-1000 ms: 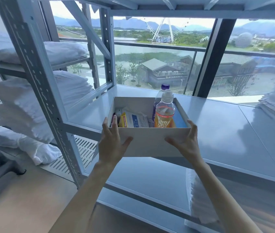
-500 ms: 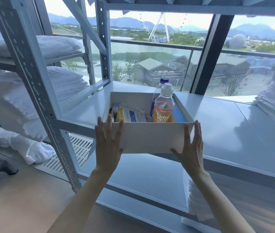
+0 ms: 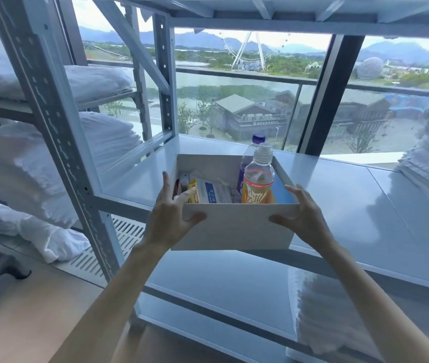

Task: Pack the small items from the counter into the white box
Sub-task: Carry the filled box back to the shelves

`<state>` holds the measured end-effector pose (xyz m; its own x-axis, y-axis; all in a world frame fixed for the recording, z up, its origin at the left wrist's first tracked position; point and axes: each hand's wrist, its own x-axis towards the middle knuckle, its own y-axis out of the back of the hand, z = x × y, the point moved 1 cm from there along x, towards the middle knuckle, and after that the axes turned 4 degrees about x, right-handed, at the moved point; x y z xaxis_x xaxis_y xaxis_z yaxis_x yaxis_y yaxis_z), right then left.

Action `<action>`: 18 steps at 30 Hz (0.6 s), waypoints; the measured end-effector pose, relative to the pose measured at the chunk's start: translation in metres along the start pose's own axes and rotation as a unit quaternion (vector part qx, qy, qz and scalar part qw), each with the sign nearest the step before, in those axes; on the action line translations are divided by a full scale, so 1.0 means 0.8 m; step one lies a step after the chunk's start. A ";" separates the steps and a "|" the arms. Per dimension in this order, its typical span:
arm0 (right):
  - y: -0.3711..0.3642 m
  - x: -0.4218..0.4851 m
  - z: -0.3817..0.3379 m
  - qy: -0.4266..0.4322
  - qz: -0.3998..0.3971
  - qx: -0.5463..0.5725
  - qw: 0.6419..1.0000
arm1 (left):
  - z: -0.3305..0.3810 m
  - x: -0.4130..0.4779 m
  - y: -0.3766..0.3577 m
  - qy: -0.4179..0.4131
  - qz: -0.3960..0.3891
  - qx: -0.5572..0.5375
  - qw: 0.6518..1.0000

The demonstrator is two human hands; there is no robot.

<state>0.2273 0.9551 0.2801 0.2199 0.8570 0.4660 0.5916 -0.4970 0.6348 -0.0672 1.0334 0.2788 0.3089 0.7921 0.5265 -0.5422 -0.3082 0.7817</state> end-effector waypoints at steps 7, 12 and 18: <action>0.000 0.000 0.002 -0.097 0.003 0.101 0.990 | -0.004 0.004 0.004 0.036 -0.001 -0.043 0.998; -0.007 -0.003 0.002 -0.020 0.012 -0.020 1.000 | 0.001 0.004 0.003 0.032 -0.010 0.037 0.999; -0.031 -0.019 -0.006 0.194 0.066 -0.293 0.934 | 0.015 -0.019 -0.017 -0.132 0.080 0.162 0.975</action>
<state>0.2052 0.9538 0.2601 -0.1042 0.7253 0.6805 0.0283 -0.6818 0.7310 -0.0553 1.0196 0.2644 0.4537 0.5706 0.6845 -0.3380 -0.6006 0.7246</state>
